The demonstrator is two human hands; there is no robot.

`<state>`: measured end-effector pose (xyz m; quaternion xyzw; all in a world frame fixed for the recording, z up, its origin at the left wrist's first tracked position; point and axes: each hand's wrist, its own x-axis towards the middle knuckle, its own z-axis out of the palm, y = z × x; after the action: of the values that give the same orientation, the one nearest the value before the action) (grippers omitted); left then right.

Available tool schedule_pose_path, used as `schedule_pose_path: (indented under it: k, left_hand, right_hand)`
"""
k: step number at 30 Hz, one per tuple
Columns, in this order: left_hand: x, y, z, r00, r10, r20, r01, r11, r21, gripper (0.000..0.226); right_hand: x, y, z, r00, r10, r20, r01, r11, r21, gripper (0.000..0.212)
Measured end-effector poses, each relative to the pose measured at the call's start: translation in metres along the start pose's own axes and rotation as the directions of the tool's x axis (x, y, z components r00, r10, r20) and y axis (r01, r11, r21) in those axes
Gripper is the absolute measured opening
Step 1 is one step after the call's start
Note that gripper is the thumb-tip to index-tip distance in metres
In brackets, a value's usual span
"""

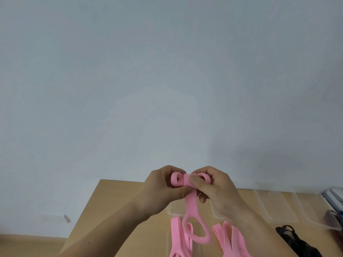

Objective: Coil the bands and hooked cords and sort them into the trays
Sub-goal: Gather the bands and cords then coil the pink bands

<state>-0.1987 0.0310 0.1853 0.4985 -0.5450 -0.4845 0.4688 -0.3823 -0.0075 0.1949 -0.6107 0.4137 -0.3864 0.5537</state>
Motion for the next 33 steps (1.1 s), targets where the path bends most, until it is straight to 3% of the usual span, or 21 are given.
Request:
schedule_pose_path:
  k: [4,11,21,27,33]
  left_hand:
    - [-0.003,0.004,0.001,0.997,-0.006,0.078,0.002,0.999,0.047,0.025]
    - [-0.007,0.007,0.004,0.99,-0.085,0.108,0.091,0.994,-0.053,0.049]
    - [-0.009,0.017,0.009,0.959,-0.183,0.218,0.238,0.935,-0.263,0.048]
    - [-0.007,0.012,0.007,0.973,-0.188,0.135,0.221,0.928,-0.3,0.03]
    - [-0.005,0.006,0.005,0.995,-0.086,0.041,0.094,0.964,-0.249,0.029]
  right_hand:
    - [-0.003,-0.001,-0.002,0.999,-0.047,0.0,0.047,0.999,0.014,0.013]
    - [-0.009,0.001,-0.003,0.997,-0.07,0.02,0.069,0.996,0.051,0.015]
    - [-0.013,0.003,-0.002,0.993,-0.12,-0.017,0.12,0.993,-0.004,0.022]
    - [-0.013,0.007,0.001,0.995,-0.098,0.034,0.1,0.993,-0.057,0.03]
    - [-0.013,0.009,0.002,1.0,0.006,0.008,-0.007,0.993,0.114,0.036]
